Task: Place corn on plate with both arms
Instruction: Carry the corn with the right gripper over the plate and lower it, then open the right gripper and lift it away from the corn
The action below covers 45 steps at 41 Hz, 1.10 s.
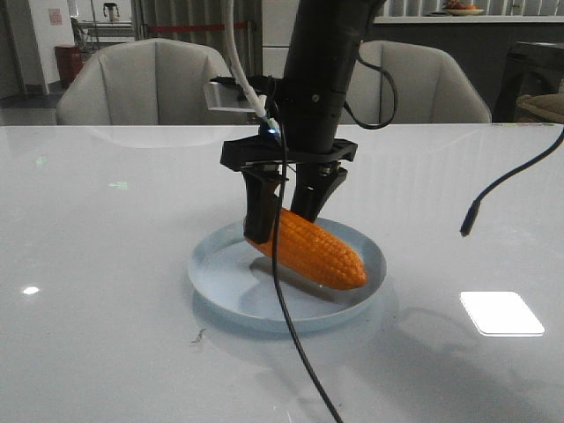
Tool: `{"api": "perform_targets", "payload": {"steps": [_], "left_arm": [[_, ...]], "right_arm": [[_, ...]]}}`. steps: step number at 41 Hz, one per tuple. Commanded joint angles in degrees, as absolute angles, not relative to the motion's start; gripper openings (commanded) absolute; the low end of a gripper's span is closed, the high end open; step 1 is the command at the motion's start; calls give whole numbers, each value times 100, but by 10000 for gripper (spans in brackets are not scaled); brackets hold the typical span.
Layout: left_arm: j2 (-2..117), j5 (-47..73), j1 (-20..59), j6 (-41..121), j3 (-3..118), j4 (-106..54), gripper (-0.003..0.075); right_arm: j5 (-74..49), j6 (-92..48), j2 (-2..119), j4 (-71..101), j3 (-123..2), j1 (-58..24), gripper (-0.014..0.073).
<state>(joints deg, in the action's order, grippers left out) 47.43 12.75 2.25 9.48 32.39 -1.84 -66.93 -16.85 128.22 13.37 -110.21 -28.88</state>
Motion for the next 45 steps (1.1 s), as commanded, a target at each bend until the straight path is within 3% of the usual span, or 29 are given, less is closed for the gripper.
{"api": "perform_targets", "payload": {"steps": [1,5,11,15,29,37,45], "left_arm": [[4673,727,218,902,3403,-214,455],[4673,727,218,902,3403,-214,455],[4673,727,218,902,3403,-214,455],[4673,727,218,902,3403,-214,455],[4694,710,218,902,3403,-214,455],[4694,697,218,902,3403,-214,455],[4684,697,218,902,3403,-214,455]], "right_arm": [[-6635,-1722,12420,1515,-11197,-2882,76],[-6623,-1722,12420,1515,-11197,-2882,179],[-6601,-1722,12420,1515,-11197,-2882,472],[-6601,-1722,12411,1515,-11197,-2882,583],[-6474,-1729,12004,1560,-11599,-2882,595],[-5650,-1723,11065,1548,-11646,-2825,595],[-5619,-1619,10013,1208,-11646,-2446,594]]}}
